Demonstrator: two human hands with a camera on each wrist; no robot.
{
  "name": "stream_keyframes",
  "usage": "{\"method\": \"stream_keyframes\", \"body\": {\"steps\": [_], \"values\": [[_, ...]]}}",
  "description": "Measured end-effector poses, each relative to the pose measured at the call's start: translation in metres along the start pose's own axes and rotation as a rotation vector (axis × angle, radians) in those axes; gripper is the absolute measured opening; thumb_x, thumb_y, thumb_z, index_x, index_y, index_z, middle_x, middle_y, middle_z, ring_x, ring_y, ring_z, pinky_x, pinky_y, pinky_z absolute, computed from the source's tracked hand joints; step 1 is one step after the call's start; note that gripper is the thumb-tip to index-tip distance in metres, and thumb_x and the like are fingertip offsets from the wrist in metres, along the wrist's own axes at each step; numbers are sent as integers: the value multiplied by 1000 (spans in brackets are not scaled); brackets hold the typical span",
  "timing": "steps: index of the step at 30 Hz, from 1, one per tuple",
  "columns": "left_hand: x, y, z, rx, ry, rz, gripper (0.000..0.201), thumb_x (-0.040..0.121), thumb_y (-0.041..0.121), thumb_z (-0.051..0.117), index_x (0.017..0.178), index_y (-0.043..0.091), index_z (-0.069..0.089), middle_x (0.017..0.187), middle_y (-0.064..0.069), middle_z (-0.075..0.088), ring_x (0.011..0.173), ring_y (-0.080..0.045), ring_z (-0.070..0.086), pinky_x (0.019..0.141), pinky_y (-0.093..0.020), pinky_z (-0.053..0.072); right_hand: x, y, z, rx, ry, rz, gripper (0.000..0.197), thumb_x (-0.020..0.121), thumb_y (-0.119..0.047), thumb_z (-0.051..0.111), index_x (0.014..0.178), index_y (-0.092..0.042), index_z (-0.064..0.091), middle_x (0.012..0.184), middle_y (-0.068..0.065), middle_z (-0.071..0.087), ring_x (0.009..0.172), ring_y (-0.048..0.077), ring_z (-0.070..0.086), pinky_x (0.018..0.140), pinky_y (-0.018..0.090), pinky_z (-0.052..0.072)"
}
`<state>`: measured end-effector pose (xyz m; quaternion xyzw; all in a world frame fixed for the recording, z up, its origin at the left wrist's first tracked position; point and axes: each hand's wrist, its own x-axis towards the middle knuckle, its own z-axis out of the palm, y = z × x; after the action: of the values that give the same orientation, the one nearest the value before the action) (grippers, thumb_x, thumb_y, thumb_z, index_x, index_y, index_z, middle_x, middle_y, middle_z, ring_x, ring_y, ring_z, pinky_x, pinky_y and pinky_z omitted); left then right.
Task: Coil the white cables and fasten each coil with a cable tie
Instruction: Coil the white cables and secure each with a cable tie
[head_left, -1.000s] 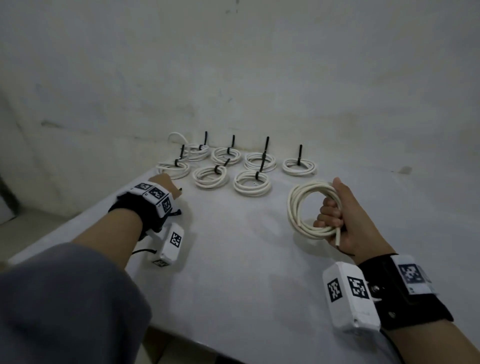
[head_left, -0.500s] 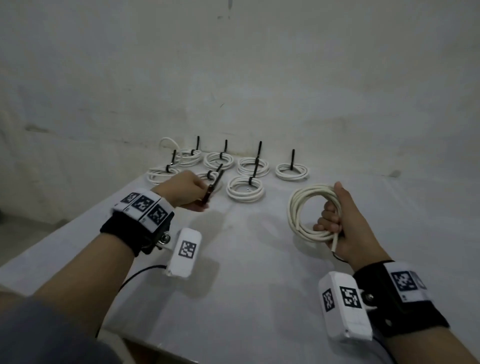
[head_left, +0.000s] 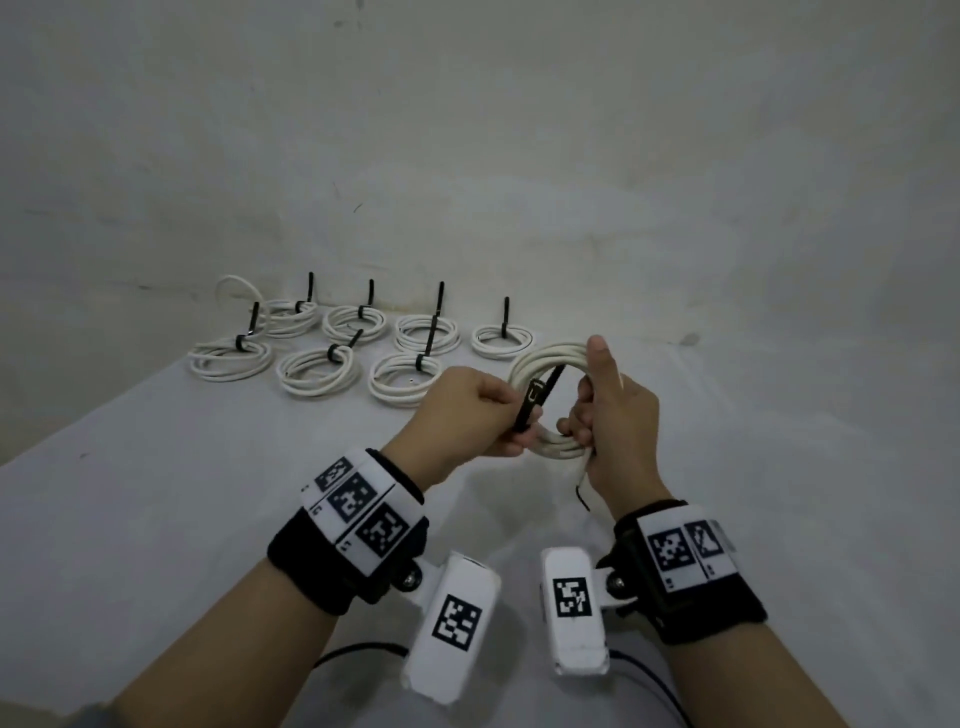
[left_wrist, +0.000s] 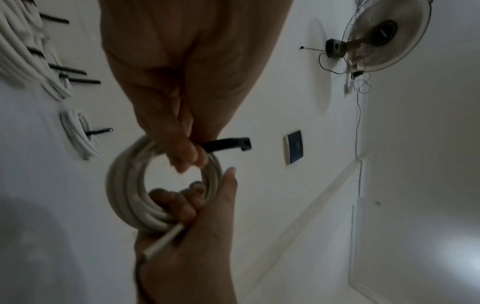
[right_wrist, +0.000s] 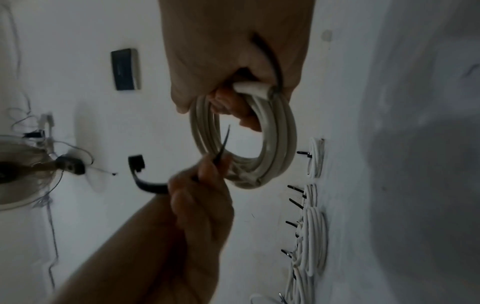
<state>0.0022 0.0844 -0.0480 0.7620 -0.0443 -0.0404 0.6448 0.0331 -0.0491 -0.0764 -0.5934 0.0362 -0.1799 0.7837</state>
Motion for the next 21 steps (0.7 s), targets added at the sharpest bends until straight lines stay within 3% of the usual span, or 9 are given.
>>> {"method": "stream_keyframes", "body": {"steps": [5,8,11,14,16,18,21], "values": [[3,7,12,-116,87,105,10,87,-1,62,78,-4,63,58,-10,58,42,-6,56,49,-17,52,-2,-2,0,-31,-51,-1,47,87,-45,61,63,-6,56,38,-1,34,32,12,34,42,23,35],[5,4,15,-88,87,111,9,86,1,65,85,-7,63,61,-13,60,44,-7,58,51,-18,54,2,-1,-3,-23,-75,67,44,85,-40,65,58,-12,45,41,-2,31,34,12,31,46,26,35],[6,1,16,-98,83,92,11,87,2,64,94,-5,59,72,-15,64,50,-7,63,53,-19,55,4,0,-5,-12,-50,88,44,83,-36,69,50,-16,47,43,-1,31,35,13,30,47,27,34],[5,2,10,-111,27,157,15,89,-3,57,103,2,60,98,-18,64,71,-15,70,68,-21,58,7,0,-8,-27,-5,48,43,83,-33,69,47,-18,51,44,-1,32,35,11,31,47,26,35],[1,4,4,12,-41,246,22,85,-1,62,105,9,65,111,-8,65,87,-18,71,83,-25,56,9,-1,-11,-37,11,24,41,83,-33,69,53,-14,50,42,-2,33,34,10,33,48,27,35],[-3,7,1,129,-71,310,14,85,7,67,98,9,67,108,-3,69,90,-17,71,87,-27,52,9,-3,-12,-26,15,20,42,83,-33,69,50,-16,50,43,-2,33,35,11,33,48,27,36],[1,7,2,179,5,397,8,82,9,70,82,3,65,93,-14,71,84,-23,71,83,-34,53,6,-6,-11,27,-30,51,43,85,-32,67,46,-20,52,43,-1,33,36,12,31,48,26,37]]}}
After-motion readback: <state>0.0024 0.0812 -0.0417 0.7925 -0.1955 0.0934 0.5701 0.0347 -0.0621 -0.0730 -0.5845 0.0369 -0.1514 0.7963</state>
